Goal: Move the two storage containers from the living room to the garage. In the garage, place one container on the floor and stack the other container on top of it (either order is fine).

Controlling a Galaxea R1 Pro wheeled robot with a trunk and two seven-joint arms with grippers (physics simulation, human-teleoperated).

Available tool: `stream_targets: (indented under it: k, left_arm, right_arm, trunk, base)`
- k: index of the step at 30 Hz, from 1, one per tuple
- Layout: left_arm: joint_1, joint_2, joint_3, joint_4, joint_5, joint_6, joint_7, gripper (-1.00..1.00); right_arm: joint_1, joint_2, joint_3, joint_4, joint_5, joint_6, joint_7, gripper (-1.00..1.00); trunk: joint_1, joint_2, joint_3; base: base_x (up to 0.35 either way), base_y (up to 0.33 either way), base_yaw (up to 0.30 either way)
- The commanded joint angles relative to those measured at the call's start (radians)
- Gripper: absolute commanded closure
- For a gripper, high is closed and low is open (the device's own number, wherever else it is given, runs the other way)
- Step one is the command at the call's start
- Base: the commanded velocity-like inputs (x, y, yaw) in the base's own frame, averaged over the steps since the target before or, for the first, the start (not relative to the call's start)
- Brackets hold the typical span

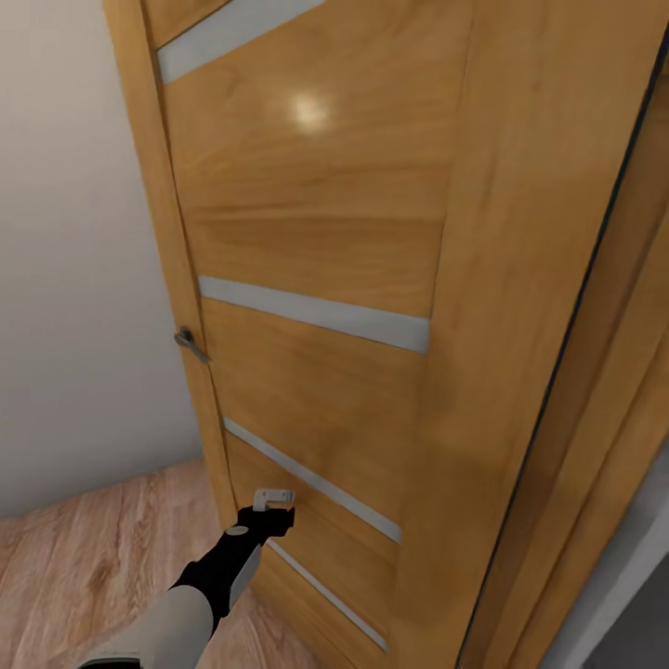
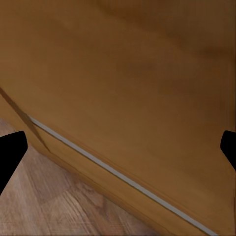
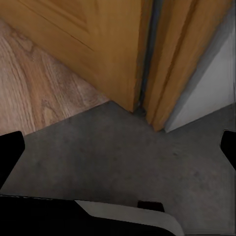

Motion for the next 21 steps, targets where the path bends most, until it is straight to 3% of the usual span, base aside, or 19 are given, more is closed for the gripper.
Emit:
stream_targets:
  k: [1,9,20,21]
  left_arm:
    - [0.0,-0.025,0.001,-0.002,0.001,0.005,-0.007,-1.0]
    - [0.0,-0.025,0.001,-0.002,0.001,0.005,-0.007,-1.0]
    - [0.0,-0.025,0.001,-0.002,0.001,0.005,-0.007,-1.0]
    - [0.006,0.008,0.012,-0.001,-0.009,0.001,0.006,-1.0]
  right_arm:
    - [-0.001,0.0,0.0,0.001,0.001,-0.004,0.001,-1.0]
    - [-0.001,0.0,0.001,0.001,0.004,-0.002,0.001,-1.0]
    - [-0.001,0.0,0.001,0.001,0.006,-0.004,0.0,-1.0]
    - [-0.007,0.006,0.0,-0.005,0.002,-0.002,-0.004,-1.0]
  trunk:
    - [0.0,0.0,-0.001]
    - [0.0,0.0,-0.001]
    - [0.0,0.0,-0.001]
    - [0.0,0.0,-0.001]
  base:
    - [0.0,0.0,-0.276]
    - [0.0,0.0,-0.233]
    - [0.0,0.0,-0.02]
    - [0.0,0.0,0.0]
